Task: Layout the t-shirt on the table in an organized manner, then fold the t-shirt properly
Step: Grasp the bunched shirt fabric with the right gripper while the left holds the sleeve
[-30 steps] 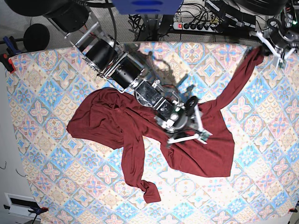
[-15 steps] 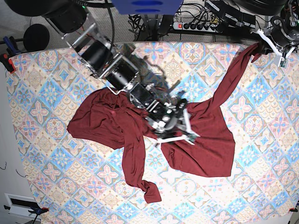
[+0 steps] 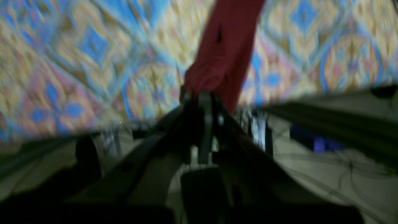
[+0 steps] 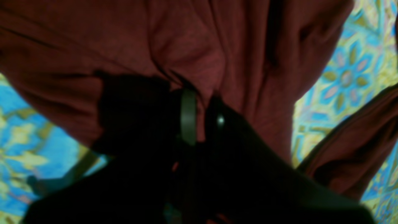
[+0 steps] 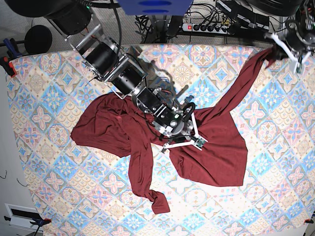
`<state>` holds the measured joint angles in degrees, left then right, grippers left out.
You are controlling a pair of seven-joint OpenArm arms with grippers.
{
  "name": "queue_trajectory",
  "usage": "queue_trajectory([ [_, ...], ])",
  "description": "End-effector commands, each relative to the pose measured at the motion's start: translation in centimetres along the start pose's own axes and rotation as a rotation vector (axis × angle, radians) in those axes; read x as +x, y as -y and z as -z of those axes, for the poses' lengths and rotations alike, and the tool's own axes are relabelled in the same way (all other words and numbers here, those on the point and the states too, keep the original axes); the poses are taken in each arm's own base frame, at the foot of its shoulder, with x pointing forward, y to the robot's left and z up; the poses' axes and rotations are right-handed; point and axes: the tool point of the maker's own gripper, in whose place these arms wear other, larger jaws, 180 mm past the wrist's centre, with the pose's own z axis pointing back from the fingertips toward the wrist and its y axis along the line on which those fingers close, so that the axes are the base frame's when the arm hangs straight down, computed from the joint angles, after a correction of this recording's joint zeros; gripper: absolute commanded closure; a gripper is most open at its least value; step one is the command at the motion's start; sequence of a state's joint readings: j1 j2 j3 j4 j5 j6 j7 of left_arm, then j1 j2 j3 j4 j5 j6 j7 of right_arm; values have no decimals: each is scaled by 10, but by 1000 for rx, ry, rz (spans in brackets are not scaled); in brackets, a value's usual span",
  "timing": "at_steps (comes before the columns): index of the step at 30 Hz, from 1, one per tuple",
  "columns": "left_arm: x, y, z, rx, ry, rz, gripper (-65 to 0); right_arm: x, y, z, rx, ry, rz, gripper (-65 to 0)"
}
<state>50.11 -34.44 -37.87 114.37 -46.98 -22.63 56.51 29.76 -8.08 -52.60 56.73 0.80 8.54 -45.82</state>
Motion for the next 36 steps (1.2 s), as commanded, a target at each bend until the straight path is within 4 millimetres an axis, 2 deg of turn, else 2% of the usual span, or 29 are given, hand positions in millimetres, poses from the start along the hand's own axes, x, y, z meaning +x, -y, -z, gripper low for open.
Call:
queue_trajectory([
  [1,9,-3,-3,5,24,17,0,43,11,-14,-27,111,-9,0],
  [5,28,-8,-2,20,76,23,0,87,13,-44,-42,253,-22,-1],
  [7,40,-16,-2,45,111,23,0,89,18,-49,-54,265,-28,-1],
  [10,57,-33,-2,115,148,51,0,85,28,-57,-79,278,-39,-1],
  [14,74,-59,4,214,173,71,0,76,24,-62,-74,289,-33,0],
  [18,84,-81,20,270,165,64,0,48,40,-58,-101,243,-17,-2],
  [21,85,-89,31,280,136,68,0,46,41,-57,-100,235,-14,-14],
  [26,84,-98,45,278,112,49,0,43,42,-57,-104,228,-15,-113],
  [31,99,-116,47,328,166,42,0,35,44,-57,-108,191,-18,-223],
  [36,103,-107,48,314,176,68,0,35,41,-56,-103,181,-25,-279],
])
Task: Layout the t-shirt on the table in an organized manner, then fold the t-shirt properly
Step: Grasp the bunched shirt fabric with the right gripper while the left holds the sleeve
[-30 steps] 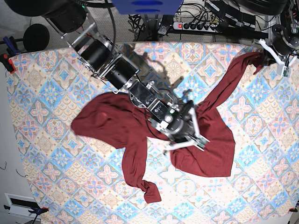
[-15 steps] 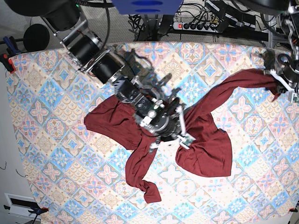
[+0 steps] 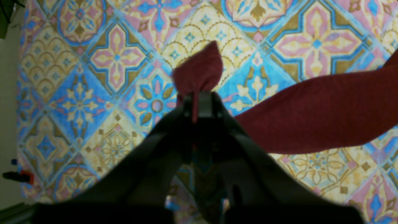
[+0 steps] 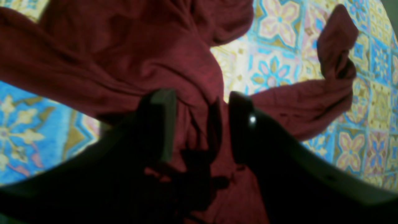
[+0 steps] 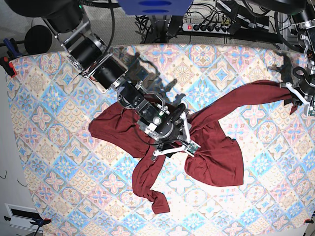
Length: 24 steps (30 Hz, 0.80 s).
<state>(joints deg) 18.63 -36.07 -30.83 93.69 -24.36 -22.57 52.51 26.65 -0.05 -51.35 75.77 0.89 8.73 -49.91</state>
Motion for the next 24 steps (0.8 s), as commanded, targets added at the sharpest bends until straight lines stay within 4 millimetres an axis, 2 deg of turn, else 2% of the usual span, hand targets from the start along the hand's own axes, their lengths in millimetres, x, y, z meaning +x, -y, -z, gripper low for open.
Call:
queue_trajectory([
  [1,17,2,-3,-3,42,36,0,28,5,-5,-16,72,-12,-282],
  [4,7,10,-3,-24,15,52,0,36,-13,-3,15,80,-52,-283],
  [7,2,19,-5,-41,13,53,0,33,-28,5,44,55,-70,-283],
  [9,2,27,-6,-51,26,40,0,44,-28,6,43,82,-80,-283],
  [11,-8,31,-8,-58,5,43,0,49,-27,8,43,94,-81,-281],
  [15,-15,39,-9,-75,-5,39,0,67,-36,12,60,109,-78,-281],
  [18,-17,41,-9,-76,-4,27,0,66,-37,16,64,107,-75,-281],
  [20,-17,41,-9,-77,-4,26,0,68,-31,19,55,121,-80,-281],
  [24,-12,44,-11,-80,8,36,0,55,-30,28,56,92,-76,-279],
])
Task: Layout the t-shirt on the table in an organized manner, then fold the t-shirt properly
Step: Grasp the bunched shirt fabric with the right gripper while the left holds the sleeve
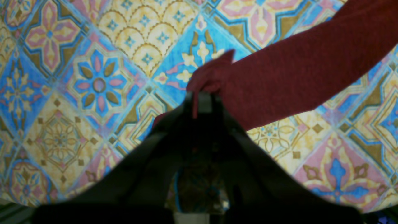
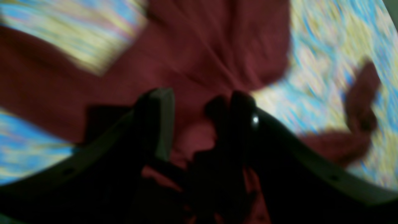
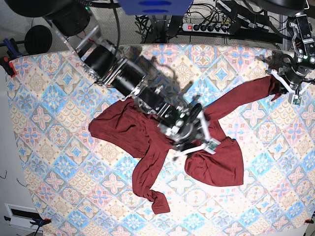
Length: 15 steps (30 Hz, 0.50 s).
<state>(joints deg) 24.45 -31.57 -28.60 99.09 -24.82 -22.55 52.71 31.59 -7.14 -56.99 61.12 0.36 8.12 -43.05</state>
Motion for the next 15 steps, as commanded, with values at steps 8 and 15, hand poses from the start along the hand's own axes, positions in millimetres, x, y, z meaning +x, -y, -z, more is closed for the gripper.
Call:
queue_trajectory([
  [8,20,-4,-7,12,54,33,0,26,6,-4,-5,64,3,-272],
  [15,20,-4,-7,12,55,33,0,23,8,-4,-7,55,6,-38],
])
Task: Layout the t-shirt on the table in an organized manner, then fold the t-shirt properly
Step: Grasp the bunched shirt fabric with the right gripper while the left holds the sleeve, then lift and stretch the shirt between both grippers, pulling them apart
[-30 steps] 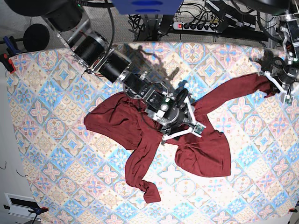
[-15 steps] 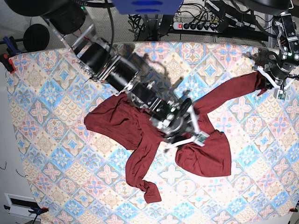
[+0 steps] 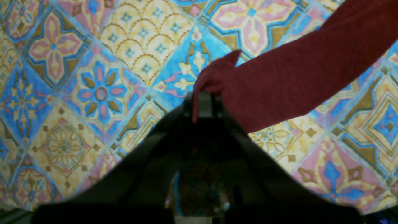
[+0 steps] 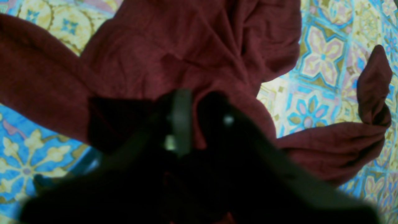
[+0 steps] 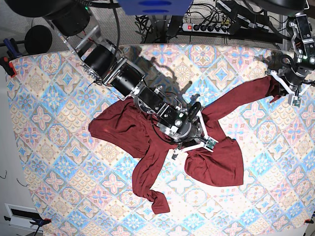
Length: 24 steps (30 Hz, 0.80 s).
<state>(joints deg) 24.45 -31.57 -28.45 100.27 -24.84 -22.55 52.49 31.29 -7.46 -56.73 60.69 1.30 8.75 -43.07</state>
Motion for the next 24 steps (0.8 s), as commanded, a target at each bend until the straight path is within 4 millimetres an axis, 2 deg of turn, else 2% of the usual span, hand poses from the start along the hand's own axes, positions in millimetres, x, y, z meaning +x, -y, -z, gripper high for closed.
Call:
queue_trajectory([
  [1,13,-7,-4,14,35,21,0,23,14,-5,-32,52,-9,0],
  [4,13,-7,-5,15,36,21,0,22,14,-8,-34,30,-11,-9],
  [6,14,-8,-5,17,38,20,0,32,15,-14,-40,60,-15,-7],
  [7,15,-8,-5,19,41,19,0,33,19,-18,-49,73,-16,-7],
  [10,19,-11,-5,25,53,19,0,58,40,-39,-90,161,21,-7],
  [12,28,-14,-6,33,74,18,0,59,54,-47,-117,175,40,-7],
  [14,37,-27,-11,66,105,2,0,60,63,-54,-137,193,46,-7],
  [21,106,-51,-11,120,268,-41,0,29,71,-83,-177,221,46,-7],
  [24,131,-68,-4,131,317,-107,0,11,78,-99,-202,231,90,-7],
])
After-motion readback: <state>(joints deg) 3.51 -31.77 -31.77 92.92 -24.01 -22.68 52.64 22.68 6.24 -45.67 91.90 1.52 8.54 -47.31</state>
